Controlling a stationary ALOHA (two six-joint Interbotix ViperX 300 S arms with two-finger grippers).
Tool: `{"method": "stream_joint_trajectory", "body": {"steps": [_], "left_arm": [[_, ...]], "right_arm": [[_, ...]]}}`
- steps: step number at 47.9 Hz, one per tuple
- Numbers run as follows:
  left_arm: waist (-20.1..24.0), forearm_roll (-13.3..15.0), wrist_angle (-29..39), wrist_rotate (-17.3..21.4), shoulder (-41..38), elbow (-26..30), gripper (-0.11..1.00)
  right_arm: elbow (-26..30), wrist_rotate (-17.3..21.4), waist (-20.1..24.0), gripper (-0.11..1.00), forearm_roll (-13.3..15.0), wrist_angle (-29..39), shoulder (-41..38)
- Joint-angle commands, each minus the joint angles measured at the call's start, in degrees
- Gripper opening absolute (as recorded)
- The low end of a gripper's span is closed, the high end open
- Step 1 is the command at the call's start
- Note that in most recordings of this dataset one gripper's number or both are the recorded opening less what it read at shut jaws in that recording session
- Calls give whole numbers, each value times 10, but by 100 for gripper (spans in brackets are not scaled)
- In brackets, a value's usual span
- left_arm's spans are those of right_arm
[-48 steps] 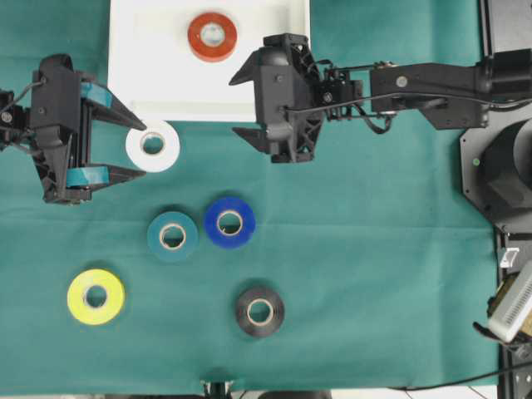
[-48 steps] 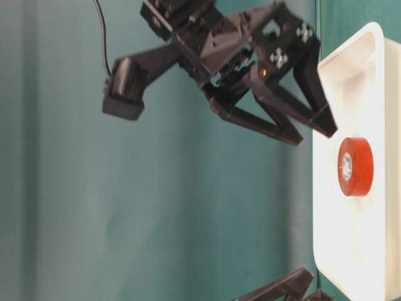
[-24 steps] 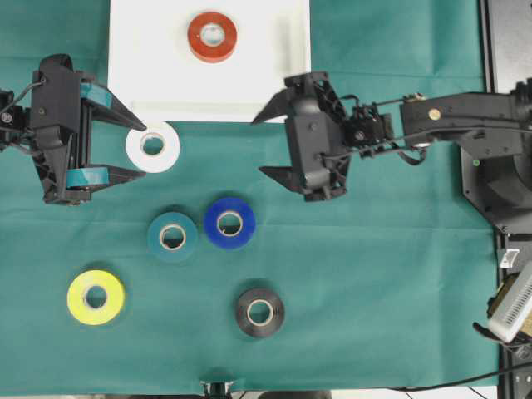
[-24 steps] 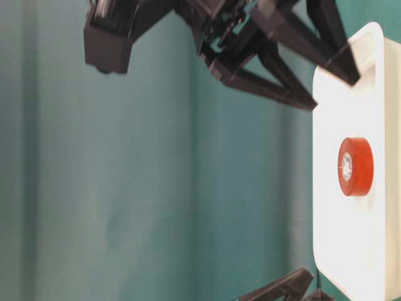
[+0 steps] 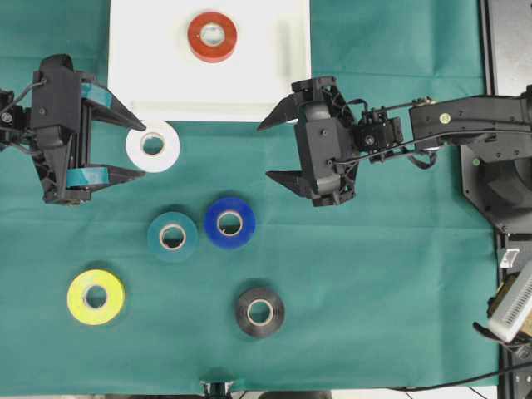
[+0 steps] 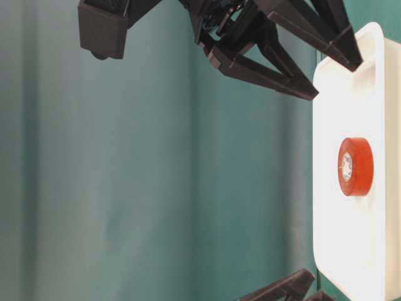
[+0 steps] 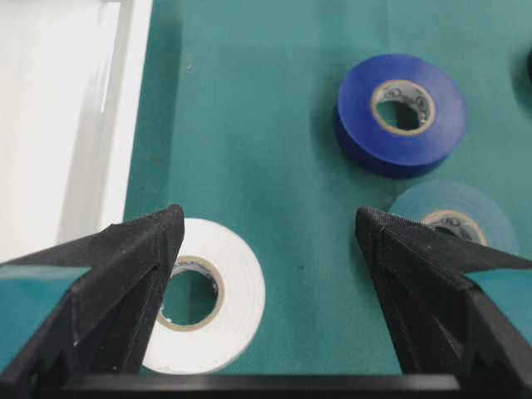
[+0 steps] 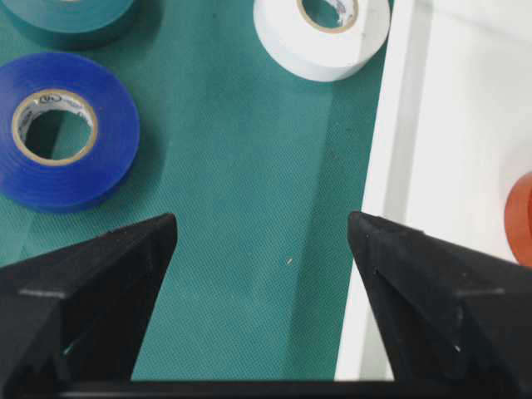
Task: Put the tape alternately from left to right into the white case.
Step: 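Move the left gripper down over the yellow tape roll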
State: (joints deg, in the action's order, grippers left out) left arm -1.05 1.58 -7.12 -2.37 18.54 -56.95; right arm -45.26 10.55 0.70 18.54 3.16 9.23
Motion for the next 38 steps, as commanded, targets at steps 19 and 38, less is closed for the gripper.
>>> {"method": "stream_joint_trajectory", "body": {"steps": [19, 38], "left_arm": [[-53, 0, 11, 4, 9, 9, 91], [-144, 0, 18, 6, 9, 3, 91]], "right_arm": [[5, 0, 2, 84, 1, -7, 13], [5, 0, 2, 84, 1, -7, 13]]}}
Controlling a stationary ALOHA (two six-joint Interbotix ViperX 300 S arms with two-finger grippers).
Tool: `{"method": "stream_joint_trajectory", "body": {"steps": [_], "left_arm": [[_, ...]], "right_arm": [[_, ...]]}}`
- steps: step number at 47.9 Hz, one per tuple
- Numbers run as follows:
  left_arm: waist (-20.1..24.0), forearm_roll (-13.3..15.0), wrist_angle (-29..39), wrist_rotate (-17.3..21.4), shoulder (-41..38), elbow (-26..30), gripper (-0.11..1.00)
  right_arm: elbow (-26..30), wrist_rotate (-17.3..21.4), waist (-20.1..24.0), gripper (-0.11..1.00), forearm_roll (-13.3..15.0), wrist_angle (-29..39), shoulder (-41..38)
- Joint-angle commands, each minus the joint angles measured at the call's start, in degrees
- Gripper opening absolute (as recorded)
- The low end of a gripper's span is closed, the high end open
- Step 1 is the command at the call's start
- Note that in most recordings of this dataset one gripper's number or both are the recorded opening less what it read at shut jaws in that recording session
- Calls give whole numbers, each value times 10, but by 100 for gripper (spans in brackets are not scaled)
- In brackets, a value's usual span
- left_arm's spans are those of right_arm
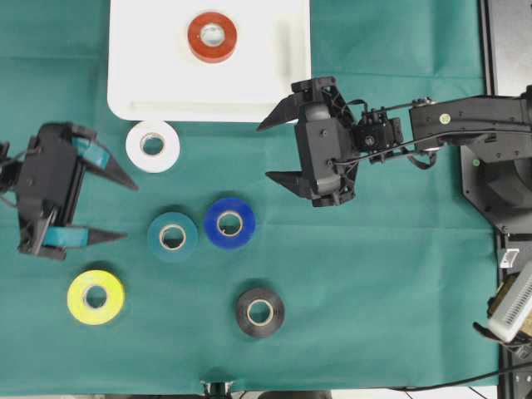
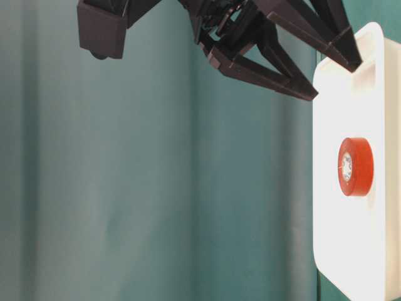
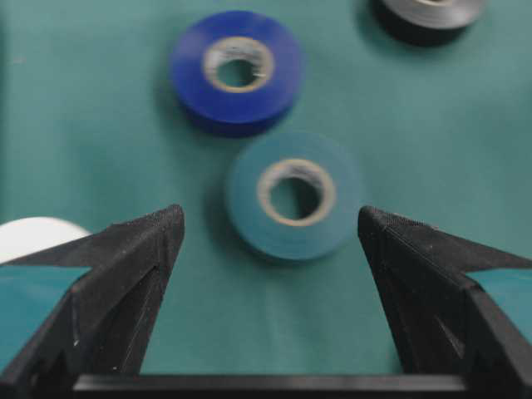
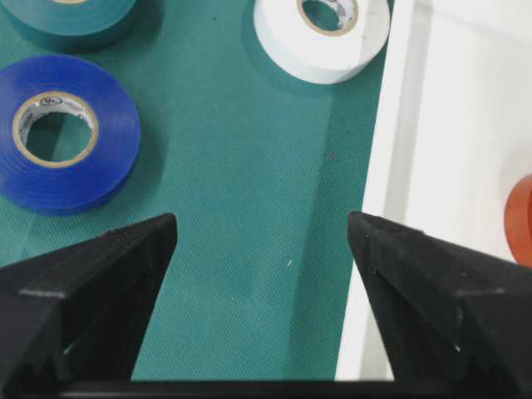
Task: Put the tape alternately from left to right into the white case.
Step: 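Move the left gripper down over the yellow tape roll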
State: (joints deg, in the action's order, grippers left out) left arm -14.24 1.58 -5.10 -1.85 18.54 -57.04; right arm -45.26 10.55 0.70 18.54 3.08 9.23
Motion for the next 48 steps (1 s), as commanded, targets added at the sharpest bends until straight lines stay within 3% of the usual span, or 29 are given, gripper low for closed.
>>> {"method": "stream_joint_trajectory", "body": {"steps": [1, 18, 29, 48], "left_arm": [[-17, -1, -2, 0, 9, 3, 91], [-77, -2, 5, 3, 13, -18, 91], [-113, -2, 51, 4, 15, -22, 91], [-124, -2, 78, 8, 11, -16, 91]], "right_arm": [[5, 0, 1, 84, 0, -6, 13], [5, 0, 1, 84, 0, -5, 13], [4, 0, 2, 84, 1, -6, 13], [4, 0, 2, 84, 1, -6, 13]]}}
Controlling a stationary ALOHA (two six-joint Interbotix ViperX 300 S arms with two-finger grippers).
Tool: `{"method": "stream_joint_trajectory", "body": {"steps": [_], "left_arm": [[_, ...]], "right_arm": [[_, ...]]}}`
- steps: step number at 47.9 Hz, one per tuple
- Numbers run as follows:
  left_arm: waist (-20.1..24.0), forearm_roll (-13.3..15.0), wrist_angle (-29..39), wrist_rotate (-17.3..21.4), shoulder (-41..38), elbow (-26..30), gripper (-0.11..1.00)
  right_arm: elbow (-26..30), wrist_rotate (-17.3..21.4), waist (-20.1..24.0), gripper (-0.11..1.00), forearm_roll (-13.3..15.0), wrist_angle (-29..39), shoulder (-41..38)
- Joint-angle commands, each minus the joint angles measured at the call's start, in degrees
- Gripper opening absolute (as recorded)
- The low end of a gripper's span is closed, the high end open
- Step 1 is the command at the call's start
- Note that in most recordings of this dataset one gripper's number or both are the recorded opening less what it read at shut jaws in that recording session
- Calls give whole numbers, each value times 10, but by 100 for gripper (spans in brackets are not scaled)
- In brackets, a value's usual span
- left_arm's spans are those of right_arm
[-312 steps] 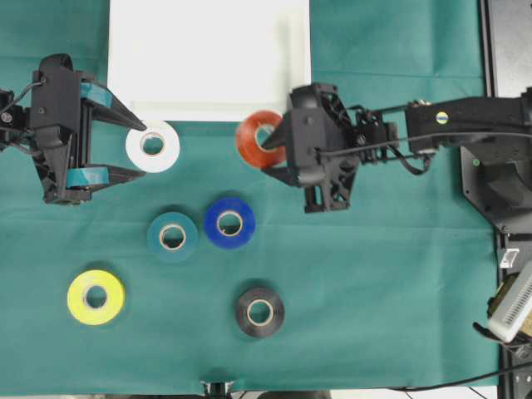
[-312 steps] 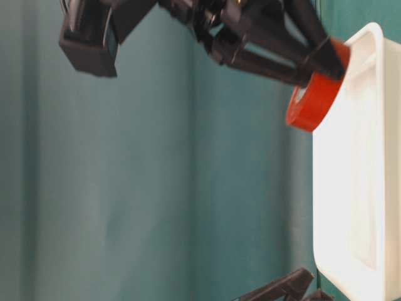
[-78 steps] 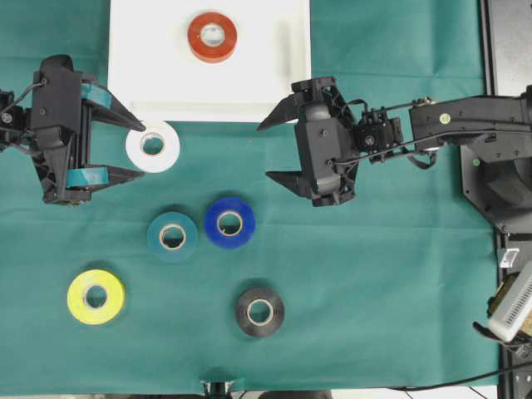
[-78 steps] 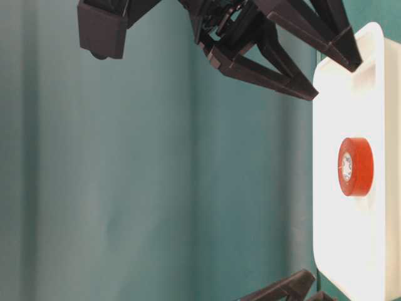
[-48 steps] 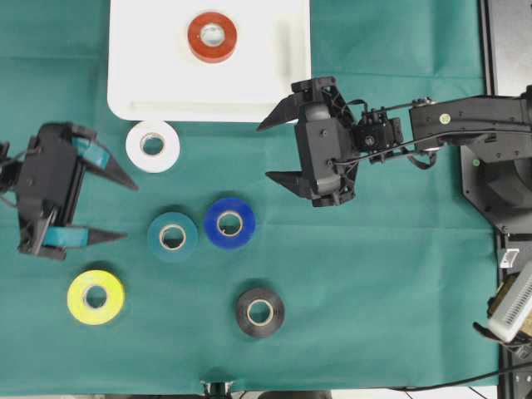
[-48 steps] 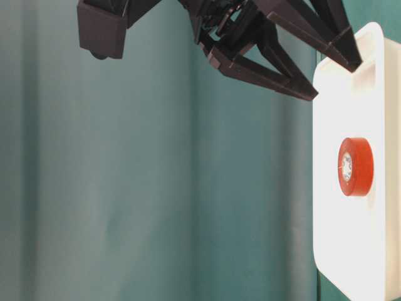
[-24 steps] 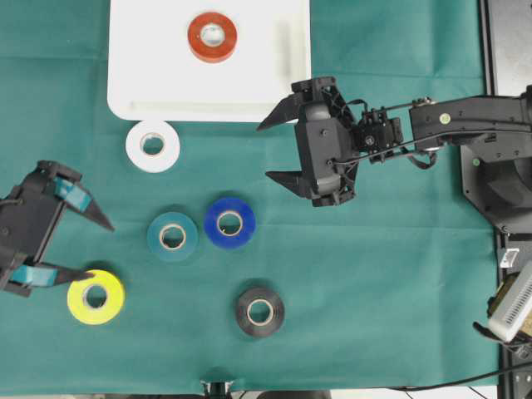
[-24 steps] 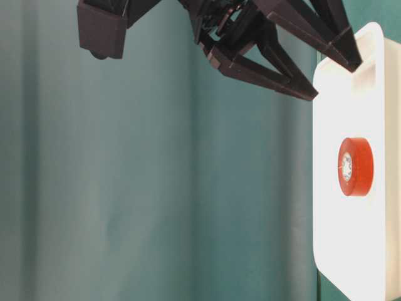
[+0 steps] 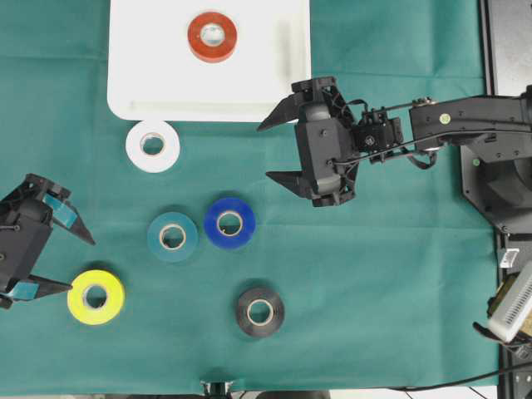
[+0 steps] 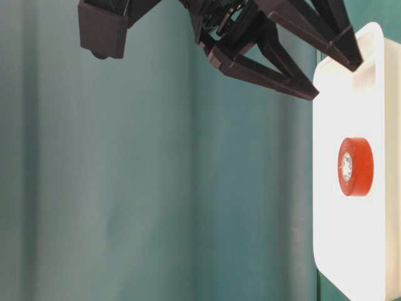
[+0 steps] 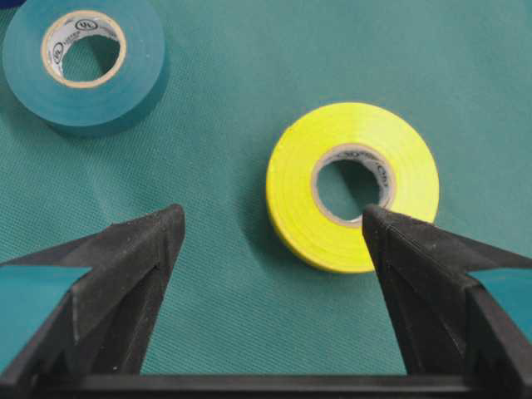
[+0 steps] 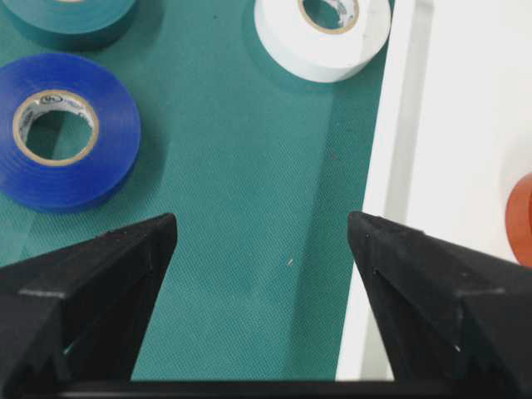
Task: Put the tape alternately from left to right into the white case.
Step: 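Move the left gripper down over the yellow tape roll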
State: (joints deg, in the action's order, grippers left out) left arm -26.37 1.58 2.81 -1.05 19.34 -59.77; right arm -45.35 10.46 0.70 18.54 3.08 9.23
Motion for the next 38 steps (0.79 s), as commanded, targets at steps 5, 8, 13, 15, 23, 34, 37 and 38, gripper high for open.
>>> {"method": "stream_joint_trajectory", "body": {"steps": [5, 8, 13, 15, 23, 34, 37, 38], "left_arm": [[-3, -2, -2, -1, -9, 15, 91], [-2, -2, -3, -1, -19, 19, 91], [-3, -2, -4, -1, -41, 29, 91], [-3, -2, -4, -1, -50, 33, 91], [-3, -2, -5, -1, -86, 46, 91], [-2, -1, -8, -3, -125, 63, 91], [-3, -2, -9, -3, -137, 66, 91], [-3, -2, -10, -4, -140, 67, 91]], "right_arm": [[5, 2, 2, 84, 0, -6, 13], [4, 1, 2, 84, 0, -6, 13], [4, 1, 2, 84, 0, -5, 13], [4, 1, 2, 84, 1, -6, 13], [2, 2, 2, 84, 0, -6, 13], [2, 2, 2, 84, 0, -6, 13], [2, 2, 2, 84, 0, -6, 13], [2, 2, 2, 84, 0, -6, 13]]}}
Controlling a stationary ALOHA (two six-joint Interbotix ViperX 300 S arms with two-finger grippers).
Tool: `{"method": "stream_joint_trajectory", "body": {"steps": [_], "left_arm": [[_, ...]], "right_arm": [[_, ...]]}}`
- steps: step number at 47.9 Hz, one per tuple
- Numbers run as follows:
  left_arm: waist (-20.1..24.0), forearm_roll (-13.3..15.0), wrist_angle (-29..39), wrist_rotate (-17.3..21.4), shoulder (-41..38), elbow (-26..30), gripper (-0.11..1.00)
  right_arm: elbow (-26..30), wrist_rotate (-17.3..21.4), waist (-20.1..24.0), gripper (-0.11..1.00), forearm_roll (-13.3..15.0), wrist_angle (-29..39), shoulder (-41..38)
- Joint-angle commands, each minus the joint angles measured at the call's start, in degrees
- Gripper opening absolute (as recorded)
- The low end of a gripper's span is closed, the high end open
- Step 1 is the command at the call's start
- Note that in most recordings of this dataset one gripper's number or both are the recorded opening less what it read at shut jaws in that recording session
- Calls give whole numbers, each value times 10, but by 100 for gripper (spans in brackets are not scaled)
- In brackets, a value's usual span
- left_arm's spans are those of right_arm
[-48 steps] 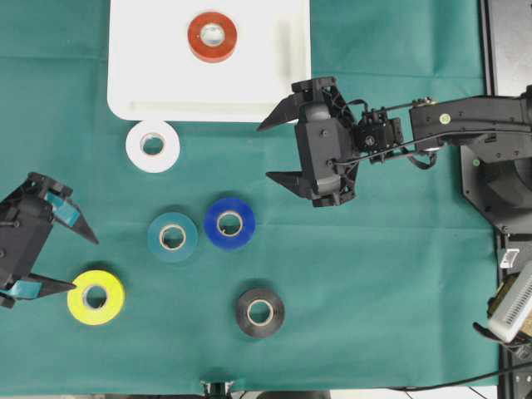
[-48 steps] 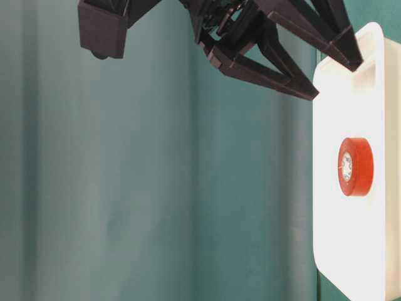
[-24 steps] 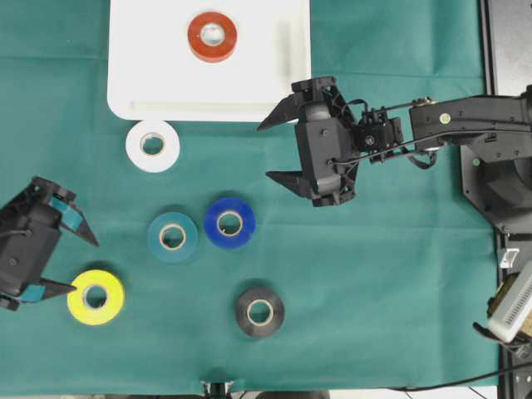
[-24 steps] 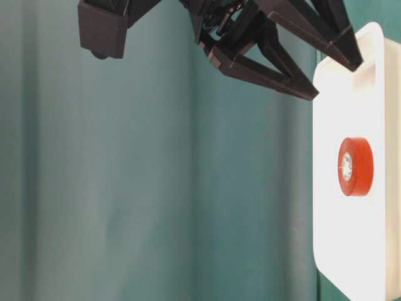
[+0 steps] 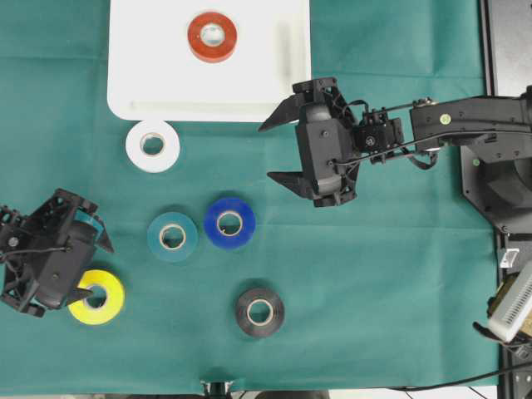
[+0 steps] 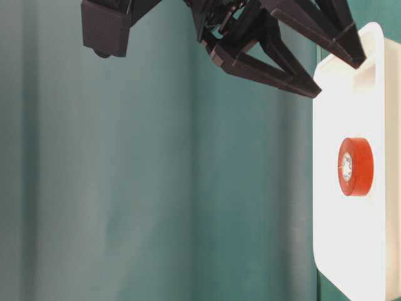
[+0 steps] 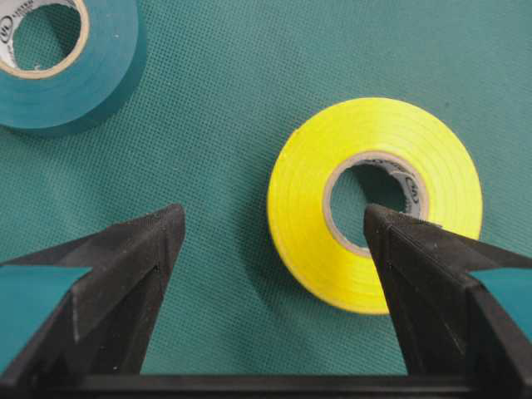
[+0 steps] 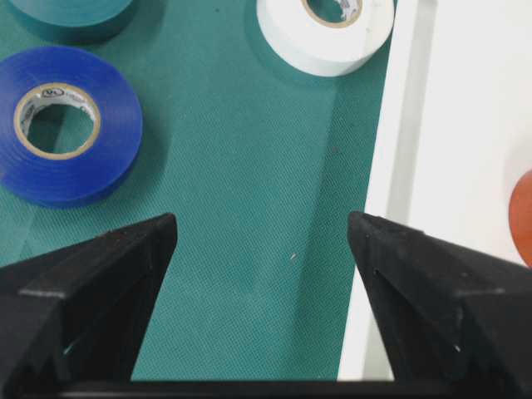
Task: Put the tape alternately from left to right into the white case.
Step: 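Move the left gripper down over the yellow tape roll, then grasp the yellow tape roll with the left gripper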
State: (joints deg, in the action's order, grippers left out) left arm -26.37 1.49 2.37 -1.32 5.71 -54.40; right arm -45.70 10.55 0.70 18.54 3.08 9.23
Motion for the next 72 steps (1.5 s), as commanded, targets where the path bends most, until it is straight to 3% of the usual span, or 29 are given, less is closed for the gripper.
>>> {"method": "stream_joint_trajectory", "body": {"steps": [1, 34, 37, 46, 48, 72], "left_arm": [[-3, -1, -5, -1, -7, 14, 91], [-2, -1, -42, -2, -47, 19, 89], [-2, 0, -43, -1, -46, 19, 83], [-3, -1, -43, -4, -46, 20, 31], [-3, 0, -43, -4, -46, 21, 24], [-4, -1, -43, -4, -34, 25, 25]], "right_arm": [[5, 1, 2, 84, 0, -6, 13], [1, 0, 2, 84, 0, -6, 13], [1, 0, 2, 84, 0, -6, 13], [1, 0, 2, 84, 0, -6, 13], [0, 0, 2, 84, 0, -6, 13], [1, 1, 2, 84, 0, -6, 13]]}}
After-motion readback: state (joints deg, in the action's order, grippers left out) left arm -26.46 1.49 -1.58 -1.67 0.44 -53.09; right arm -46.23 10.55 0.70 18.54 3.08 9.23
